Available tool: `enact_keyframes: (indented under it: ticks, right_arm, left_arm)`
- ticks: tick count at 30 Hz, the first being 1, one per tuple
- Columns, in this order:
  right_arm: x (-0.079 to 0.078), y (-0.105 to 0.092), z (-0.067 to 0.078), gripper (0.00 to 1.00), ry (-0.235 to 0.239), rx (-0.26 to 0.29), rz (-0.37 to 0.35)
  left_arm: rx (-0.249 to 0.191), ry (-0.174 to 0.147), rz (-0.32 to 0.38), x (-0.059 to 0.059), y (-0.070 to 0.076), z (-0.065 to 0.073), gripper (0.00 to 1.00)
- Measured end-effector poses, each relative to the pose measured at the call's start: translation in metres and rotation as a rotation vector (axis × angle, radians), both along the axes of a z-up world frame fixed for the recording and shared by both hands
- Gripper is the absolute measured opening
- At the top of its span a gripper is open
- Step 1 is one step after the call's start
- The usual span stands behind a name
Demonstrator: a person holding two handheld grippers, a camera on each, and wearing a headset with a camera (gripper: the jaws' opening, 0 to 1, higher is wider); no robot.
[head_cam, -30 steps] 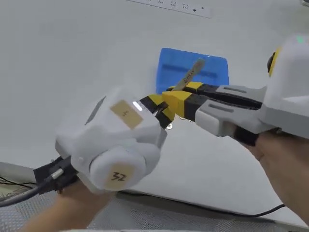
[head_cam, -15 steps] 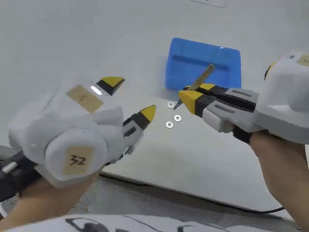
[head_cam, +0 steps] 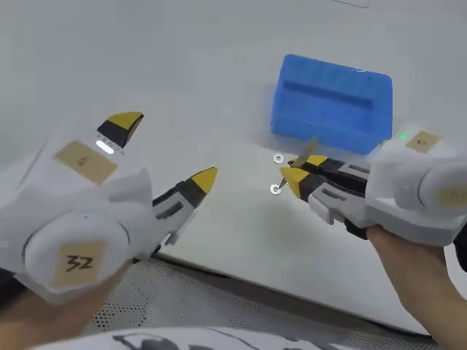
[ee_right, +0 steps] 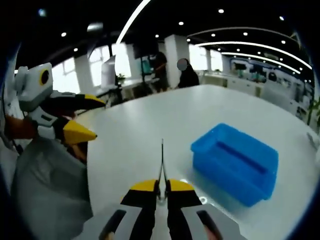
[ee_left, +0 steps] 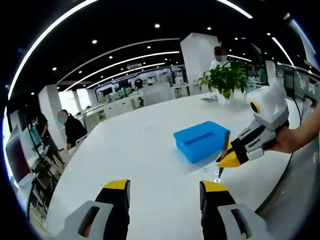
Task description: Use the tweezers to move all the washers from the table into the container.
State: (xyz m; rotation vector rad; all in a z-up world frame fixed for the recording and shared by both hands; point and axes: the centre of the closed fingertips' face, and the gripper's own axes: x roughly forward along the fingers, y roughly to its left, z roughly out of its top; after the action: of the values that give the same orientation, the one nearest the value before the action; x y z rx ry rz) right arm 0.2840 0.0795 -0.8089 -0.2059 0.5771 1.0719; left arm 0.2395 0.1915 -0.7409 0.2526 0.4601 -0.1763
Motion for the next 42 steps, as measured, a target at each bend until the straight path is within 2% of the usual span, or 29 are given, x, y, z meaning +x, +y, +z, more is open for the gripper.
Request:
enact_keyframes:
  ticks: [4, 11, 13, 15, 23, 26, 29, 30, 33, 34, 36, 40, 42]
  right_arm:
    - [0.002, 0.0, -0.005, 0.04, -0.007, -0.011, 0.0]
    - [0.004, 0.0, -0.008, 0.04, -0.017, -0.018, 0.0]
    - [0.004, 0.0, -0.008, 0.04, -0.015, -0.019, -0.001]
    - [0.003, 0.0, -0.008, 0.04, -0.018, -0.026, 0.002]
    - [-0.001, -0.001, -0.008, 0.03, -0.037, -0.052, 0.025]
    - [-0.002, 0.0, -0.007, 0.03, -0.021, -0.063, 0.028]
    - [-0.002, 0.001, 0.003, 0.03, -0.018, -0.042, 0.019]
    - [-0.002, 0.002, 0.009, 0.03, -0.024, -0.037, 0.017]
    - [0.0, 0.002, 0.026, 0.03, -0.038, -0.017, 0.012]
    - [0.001, 0.002, 0.031, 0.03, -0.041, -0.009, 0.007]
    - [0.005, 0.002, 0.045, 0.03, -0.052, 0.011, -0.003]
    - [0.018, 0.0, 0.068, 0.03, -0.09, 0.032, -0.022]
    - [0.027, -0.002, 0.077, 0.03, -0.117, 0.036, -0.039]
  left_arm:
    - [0.02, 0.008, 0.003, 0.0, 0.001, -0.007, 0.56]
    - [0.022, 0.014, -0.002, 0.0, 0.001, -0.008, 0.55]
    - [0.031, -0.003, 0.003, 0.001, 0.002, -0.006, 0.53]
    - [0.038, -0.004, 0.002, 0.002, 0.001, -0.006, 0.52]
    - [0.039, 0.007, -0.003, 0.002, -0.001, -0.008, 0.58]
    - [0.035, 0.013, -0.011, 0.001, -0.003, -0.008, 0.6]
    - [0.015, 0.023, -0.015, 0.001, -0.004, -0.011, 0.62]
    - [0.006, 0.04, -0.021, 0.0, -0.006, -0.013, 0.65]
    - [-0.009, 0.055, -0.047, 0.0, -0.011, -0.018, 0.74]
    - [-0.01, 0.072, -0.065, 0.0, -0.014, -0.021, 0.77]
    - [-0.011, 0.077, -0.082, -0.001, -0.017, -0.023, 0.84]
    - [-0.049, 0.075, -0.112, -0.001, -0.025, -0.025, 0.93]
    - [-0.067, 0.085, -0.116, -0.002, -0.028, -0.027, 0.97]
